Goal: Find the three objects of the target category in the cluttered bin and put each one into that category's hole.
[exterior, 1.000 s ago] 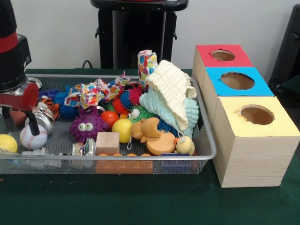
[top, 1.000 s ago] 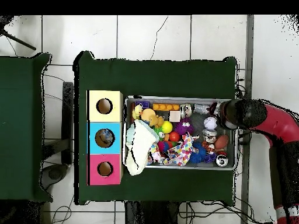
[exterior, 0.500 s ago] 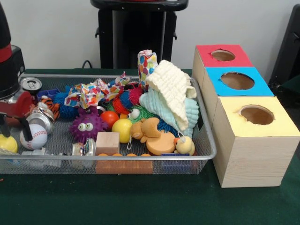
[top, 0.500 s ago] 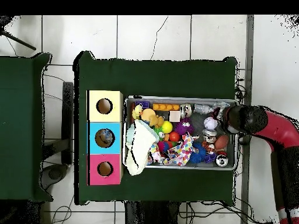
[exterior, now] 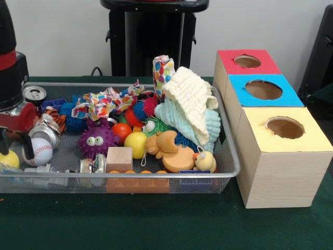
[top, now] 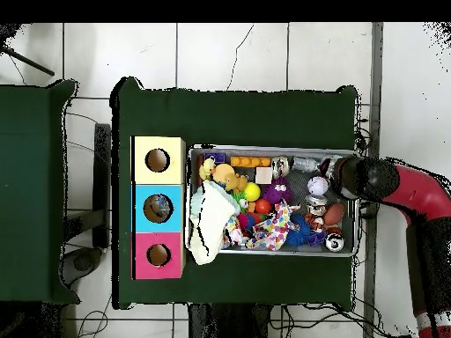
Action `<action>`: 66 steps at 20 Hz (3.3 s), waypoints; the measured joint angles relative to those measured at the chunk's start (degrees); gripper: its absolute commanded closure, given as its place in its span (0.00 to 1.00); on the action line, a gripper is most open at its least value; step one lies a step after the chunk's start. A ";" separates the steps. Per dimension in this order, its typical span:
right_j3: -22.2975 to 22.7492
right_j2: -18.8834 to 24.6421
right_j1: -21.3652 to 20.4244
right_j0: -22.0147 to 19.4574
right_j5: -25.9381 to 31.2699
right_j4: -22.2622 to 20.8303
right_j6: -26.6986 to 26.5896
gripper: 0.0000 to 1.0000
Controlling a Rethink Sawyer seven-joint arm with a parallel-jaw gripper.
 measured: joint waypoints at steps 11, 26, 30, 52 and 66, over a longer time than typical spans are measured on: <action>-0.15 -1.09 -1.17 4.09 0.00 0.73 0.00 0.00; -1.21 -8.51 -1.14 6.49 -0.01 4.43 0.05 0.00; -1.70 -11.41 -1.15 7.52 -0.01 6.57 0.31 0.00; -2.23 -12.51 0.75 6.11 -0.01 8.94 0.46 0.00; -2.31 -7.22 1.59 5.91 0.07 7.18 0.12 0.00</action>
